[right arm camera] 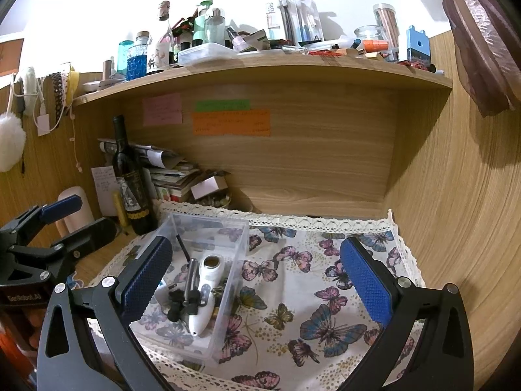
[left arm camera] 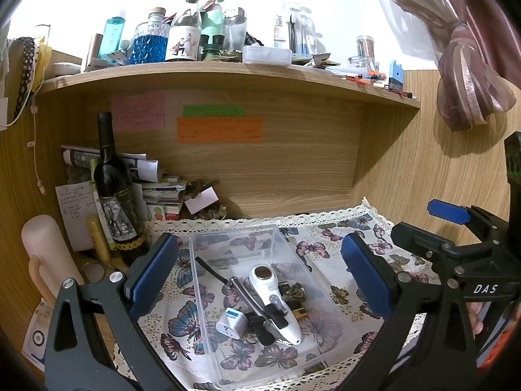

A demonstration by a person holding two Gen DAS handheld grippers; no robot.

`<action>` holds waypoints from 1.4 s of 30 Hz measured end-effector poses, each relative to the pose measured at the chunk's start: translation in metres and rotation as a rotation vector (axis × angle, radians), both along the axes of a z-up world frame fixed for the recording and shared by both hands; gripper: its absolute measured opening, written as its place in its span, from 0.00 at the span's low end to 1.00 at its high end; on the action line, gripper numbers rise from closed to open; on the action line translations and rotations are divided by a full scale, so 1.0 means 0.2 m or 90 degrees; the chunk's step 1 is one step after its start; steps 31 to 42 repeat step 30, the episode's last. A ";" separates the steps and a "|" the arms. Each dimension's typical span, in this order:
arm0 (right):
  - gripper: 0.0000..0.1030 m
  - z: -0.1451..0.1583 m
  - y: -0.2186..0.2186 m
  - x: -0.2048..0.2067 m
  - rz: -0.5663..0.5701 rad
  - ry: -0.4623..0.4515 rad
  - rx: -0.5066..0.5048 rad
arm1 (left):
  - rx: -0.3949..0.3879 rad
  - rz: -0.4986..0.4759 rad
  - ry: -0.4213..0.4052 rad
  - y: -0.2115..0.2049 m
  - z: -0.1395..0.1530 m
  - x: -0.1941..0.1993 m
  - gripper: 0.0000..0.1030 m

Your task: Organize rigid objects

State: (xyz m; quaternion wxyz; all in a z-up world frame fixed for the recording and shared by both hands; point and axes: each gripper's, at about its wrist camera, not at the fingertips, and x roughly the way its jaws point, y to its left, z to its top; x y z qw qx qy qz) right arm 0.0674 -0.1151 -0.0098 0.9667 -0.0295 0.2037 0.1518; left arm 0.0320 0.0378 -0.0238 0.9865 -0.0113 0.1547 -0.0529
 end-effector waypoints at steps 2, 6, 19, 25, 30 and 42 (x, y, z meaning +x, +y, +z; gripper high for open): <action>1.00 0.00 0.00 0.00 0.000 0.000 0.000 | 0.000 0.000 0.001 0.00 0.00 0.00 0.99; 1.00 0.00 0.00 0.00 0.001 0.000 0.000 | -0.004 0.000 0.003 0.00 -0.01 0.00 0.99; 1.00 -0.01 0.02 0.01 -0.011 0.012 0.004 | -0.020 -0.003 0.012 0.01 -0.03 0.02 0.99; 1.00 -0.02 0.03 0.02 -0.015 0.021 0.007 | -0.029 -0.007 0.023 0.02 -0.04 0.03 0.99; 1.00 -0.03 0.04 0.02 -0.018 0.027 0.009 | -0.029 -0.009 0.022 0.02 -0.05 0.03 0.99; 1.00 -0.03 0.04 0.02 -0.018 0.027 0.009 | -0.029 -0.009 0.022 0.02 -0.05 0.03 0.99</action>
